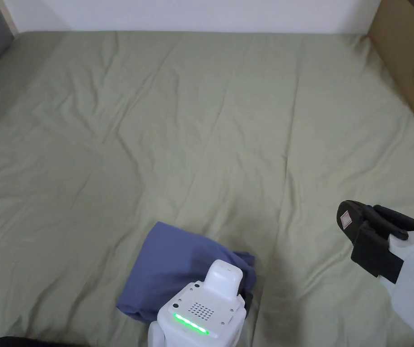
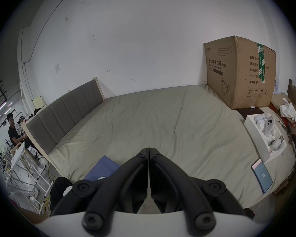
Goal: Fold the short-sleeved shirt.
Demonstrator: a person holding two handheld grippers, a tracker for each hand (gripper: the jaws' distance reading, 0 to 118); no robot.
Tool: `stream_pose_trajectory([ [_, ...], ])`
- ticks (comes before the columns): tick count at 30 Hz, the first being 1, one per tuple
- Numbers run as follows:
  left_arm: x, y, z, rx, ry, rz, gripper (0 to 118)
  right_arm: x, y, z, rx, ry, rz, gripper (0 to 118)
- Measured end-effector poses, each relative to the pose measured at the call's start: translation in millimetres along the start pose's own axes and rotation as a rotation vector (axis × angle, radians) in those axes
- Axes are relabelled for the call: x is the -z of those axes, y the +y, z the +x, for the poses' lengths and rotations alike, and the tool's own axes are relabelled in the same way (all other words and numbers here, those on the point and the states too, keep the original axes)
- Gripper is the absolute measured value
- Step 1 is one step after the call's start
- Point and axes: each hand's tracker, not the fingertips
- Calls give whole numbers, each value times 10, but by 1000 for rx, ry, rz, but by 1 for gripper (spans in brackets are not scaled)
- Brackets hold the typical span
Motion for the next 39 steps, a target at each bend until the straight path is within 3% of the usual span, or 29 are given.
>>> stream_pose_trajectory([
  [4,41,30,7,29,5,-14,0,46,-14,-34,13,11,-8,1],
  [9,-401,373,-130,-80,-56,23,0,48,-26,-88,-21,7,-5,1],
  [10,-554,463,-204,-111,-102,48,9,62,-32,-85,-17,11,-10,1],
  [11,-687,558,-304,-147,-143,50,29,69,-37,-90,-11,15,-12,1],
  [12,-817,657,-419,-173,-171,51,61,78,-46,-99,-8,19,-14,1],
  [13,-924,753,-559,-187,-178,39,79,94,-60,-111,-8,22,-14,1],
  [14,-1010,830,-697,-221,-181,35,88,116,-76,-125,-8,27,-17,1],
  [17,-1260,982,-1143,-258,-128,39,89,196,-132,-257,-22,50,-42,1],
  [21,-1353,1000,-1613,-277,23,70,89,549,-419,-525,-49,203,-99,1],
  [26,-1129,879,-1952,-367,-2,-9,89,1325,-1128,-860,-118,357,-303,1],
  [30,-972,692,-2068,-418,-32,-129,89,1771,-1568,-869,-169,315,-488,1],
  [34,-856,540,-2138,-418,-25,-222,89,1910,-1649,-739,-136,331,-471,1],
  [39,-702,404,-2203,-470,-121,-365,89,1894,-1723,-738,-224,338,-455,1],
])
